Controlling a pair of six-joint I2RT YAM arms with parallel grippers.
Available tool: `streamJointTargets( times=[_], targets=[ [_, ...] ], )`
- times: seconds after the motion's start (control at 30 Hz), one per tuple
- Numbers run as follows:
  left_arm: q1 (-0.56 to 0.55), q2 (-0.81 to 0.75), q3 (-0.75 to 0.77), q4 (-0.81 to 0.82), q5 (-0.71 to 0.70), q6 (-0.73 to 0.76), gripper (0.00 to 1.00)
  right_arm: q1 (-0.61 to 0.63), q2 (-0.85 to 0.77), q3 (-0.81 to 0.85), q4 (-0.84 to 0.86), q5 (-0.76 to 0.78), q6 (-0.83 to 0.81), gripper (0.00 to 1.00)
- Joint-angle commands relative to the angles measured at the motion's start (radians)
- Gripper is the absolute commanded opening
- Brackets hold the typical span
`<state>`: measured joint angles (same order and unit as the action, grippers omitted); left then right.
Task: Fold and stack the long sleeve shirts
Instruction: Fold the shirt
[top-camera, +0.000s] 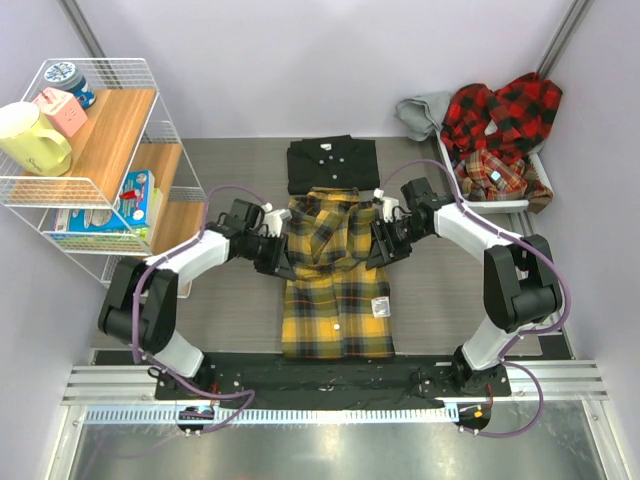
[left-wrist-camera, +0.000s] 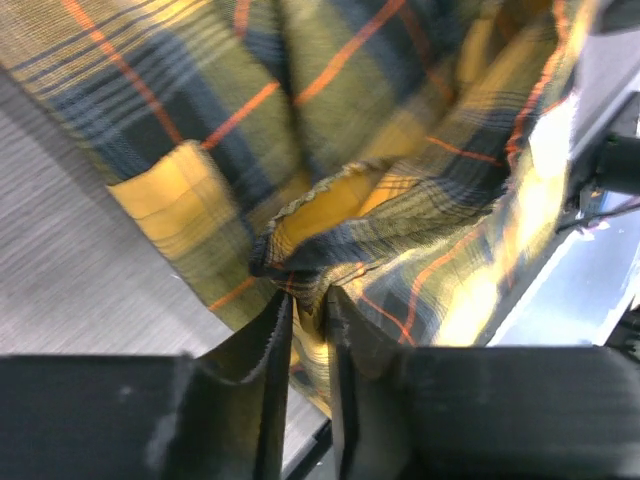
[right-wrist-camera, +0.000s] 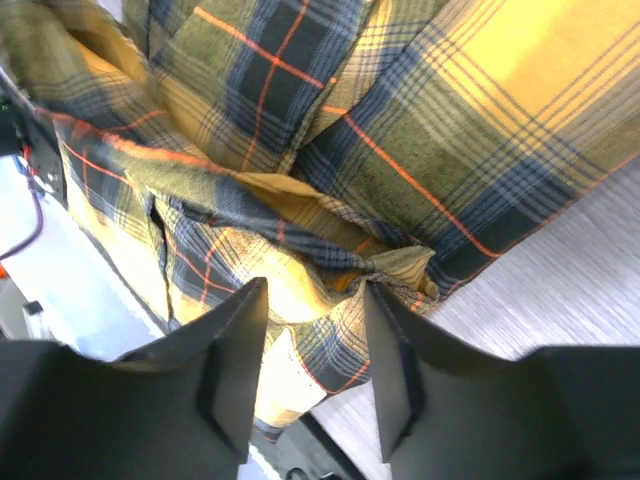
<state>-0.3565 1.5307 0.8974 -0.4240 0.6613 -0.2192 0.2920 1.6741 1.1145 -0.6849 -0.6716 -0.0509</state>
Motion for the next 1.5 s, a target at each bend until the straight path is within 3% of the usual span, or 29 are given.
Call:
streamJointTargets(
  times=[0.0, 0.2, 0.4, 0.43, 0.53, 0.67, 0.87, 1.13, 1.33, 1.47],
  targets=[
    [0.008, 0.078, 0.035, 0.008, -0.040, 0.033, 0.28, 0.004, -0.022, 0.008, 0.016, 0.040, -0.012, 0.54],
    [0.048, 0.076, 0.061, 0.005, -0.074, 0.072, 0.42, 0.003, -0.101, -0.005, -0.019, 0.031, -0.046, 0.54],
    [0.076, -0.193, 0.000, -0.027, 0.103, 0.113, 0.69, 0.019, -0.212, -0.080, -0.013, -0.089, -0.041, 0.41],
    [0.056, -0.248, -0.012, -0.041, 0.089, 0.113, 0.69, 0.028, -0.214, -0.087, -0.012, -0.089, -0.044, 0.40],
    [-0.053, -0.293, -0.028, -0.059, 0.049, 0.200, 0.65, 0.064, -0.199, -0.100, 0.034, -0.075, -0.027, 0.33],
    [-0.142, -0.213, 0.018, -0.073, 0.038, 0.335, 0.61, 0.088, -0.116, -0.096, 0.125, -0.085, 0.019, 0.30],
    [-0.173, -0.077, 0.133, -0.068, -0.011, 0.497, 0.60, 0.098, 0.021, -0.025, 0.186, -0.091, 0.048, 0.28],
    [-0.213, 0.014, 0.133, -0.071, -0.038, 0.639, 0.53, 0.101, 0.075, -0.002, 0.223, -0.106, 0.106, 0.28],
    [-0.226, 0.045, 0.136, -0.042, -0.045, 0.643, 0.38, 0.105, 0.087, 0.004, 0.229, -0.114, 0.109, 0.28],
    [-0.236, 0.042, 0.158, -0.022, -0.025, 0.618, 0.19, 0.119, 0.096, 0.018, 0.234, -0.123, 0.124, 0.27]
  ],
)
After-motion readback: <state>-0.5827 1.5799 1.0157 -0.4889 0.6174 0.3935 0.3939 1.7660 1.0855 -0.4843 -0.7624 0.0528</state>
